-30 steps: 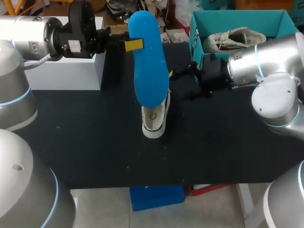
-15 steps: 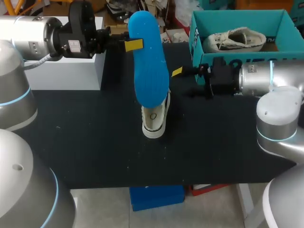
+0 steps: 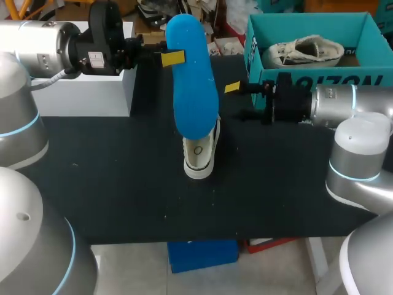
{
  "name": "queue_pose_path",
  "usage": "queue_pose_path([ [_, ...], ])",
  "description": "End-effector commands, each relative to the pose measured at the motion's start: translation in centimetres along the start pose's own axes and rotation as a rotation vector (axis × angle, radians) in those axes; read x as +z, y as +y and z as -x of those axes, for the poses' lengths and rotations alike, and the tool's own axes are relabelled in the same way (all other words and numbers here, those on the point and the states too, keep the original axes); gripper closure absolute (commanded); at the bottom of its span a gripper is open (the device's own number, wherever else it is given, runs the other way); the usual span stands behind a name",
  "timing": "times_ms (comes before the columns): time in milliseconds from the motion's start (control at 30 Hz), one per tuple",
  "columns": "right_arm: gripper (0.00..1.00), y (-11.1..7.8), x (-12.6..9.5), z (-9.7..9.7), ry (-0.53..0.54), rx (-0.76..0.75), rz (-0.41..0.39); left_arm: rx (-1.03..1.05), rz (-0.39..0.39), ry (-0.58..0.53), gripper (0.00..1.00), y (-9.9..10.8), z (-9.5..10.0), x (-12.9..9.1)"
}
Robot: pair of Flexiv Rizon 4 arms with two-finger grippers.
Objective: Take the shoe out of the shoebox, open the shoe tongue, remove and reinsert the insole, then place the shoe into the shoebox
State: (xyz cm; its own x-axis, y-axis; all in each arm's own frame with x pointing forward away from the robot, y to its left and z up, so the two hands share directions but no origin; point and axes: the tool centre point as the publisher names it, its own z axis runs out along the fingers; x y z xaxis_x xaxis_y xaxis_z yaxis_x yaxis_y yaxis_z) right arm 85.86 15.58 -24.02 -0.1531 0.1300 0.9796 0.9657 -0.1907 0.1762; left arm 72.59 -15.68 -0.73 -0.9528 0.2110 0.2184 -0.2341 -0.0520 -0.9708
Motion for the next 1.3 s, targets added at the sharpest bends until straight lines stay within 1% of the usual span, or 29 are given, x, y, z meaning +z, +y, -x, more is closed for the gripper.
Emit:
queue_pose_path([
  [33, 0.00, -0.5, 0.2, 0.4, 0.035, -0.002, 0.013, 0.001, -0.001, -0.003, 1.00, 0.1, 0.0, 0.1],
  [533, 0.00, -0.5, 0.2, 0.4, 0.035, -0.002, 0.013, 0.001, -0.001, -0.003, 1.00, 0.1, 0.0, 0.1],
  [567, 0.00, -0.5, 0.2, 0.4, 0.035, -0.002, 0.013, 0.062, 0.010, -0.027, 1.00, 0.2, -0.1, 0.1],
  [633, 0.00, -0.5, 0.2, 0.4, 0.035, -0.002, 0.013, 0.218, 0.067, -0.066, 1.00, 0.2, -0.6, 0.1],
  [667, 0.00, -0.5, 0.2, 0.4, 0.035, -0.002, 0.013, 0.276, 0.079, -0.072, 1.00, 0.3, -0.8, 0.1],
  [733, 0.00, -0.5, 0.2, 0.4, 0.035, -0.002, 0.013, 0.445, 0.121, -0.095, 1.00, 0.9, -1.6, 0.2],
  [800, 0.00, -0.5, 0.2, 0.4, 0.035, -0.002, 0.013, 0.580, 0.170, -0.095, 1.00, 1.6, -2.4, 0.5],
  [867, 0.00, -0.5, 0.2, 0.4, 0.035, -0.002, 0.013, 0.662, 0.183, -0.084, 1.00, 2.4, -3.3, 0.9],
  [900, 0.00, -0.5, 0.2, 0.4, 0.035, -0.002, 0.013, 0.713, 0.211, -0.079, 1.00, 3.0, -3.7, 1.1],
  [967, 0.00, -0.5, 0.2, 0.4, 0.035, -0.002, 0.013, 0.775, 0.237, -0.076, 1.00, 4.2, -4.4, 1.3],
  [1000, 0.00, -0.5, 0.2, 0.4, 0.035, -0.002, 0.013, 0.804, 0.267, -0.076, 1.00, 4.9, -4.5, 1.3],
  [1100, 0.00, -0.5, 0.2, 0.4, 0.035, -0.002, 0.013, 0.823, 0.309, -0.075, 1.00, 6.6, -5.2, 1.4],
  [1133, 0.00, -0.5, 0.2, 0.4, 0.035, -0.002, 0.013, 0.775, 0.297, -0.070, 1.00, 7.1, -5.3, 1.4],
  [1300, 0.00, -0.5, 0.2, 0.4, 0.035, -0.002, 0.013, 0.775, 0.297, -0.070, 1.00, 7.1, -5.3, 1.4],
])
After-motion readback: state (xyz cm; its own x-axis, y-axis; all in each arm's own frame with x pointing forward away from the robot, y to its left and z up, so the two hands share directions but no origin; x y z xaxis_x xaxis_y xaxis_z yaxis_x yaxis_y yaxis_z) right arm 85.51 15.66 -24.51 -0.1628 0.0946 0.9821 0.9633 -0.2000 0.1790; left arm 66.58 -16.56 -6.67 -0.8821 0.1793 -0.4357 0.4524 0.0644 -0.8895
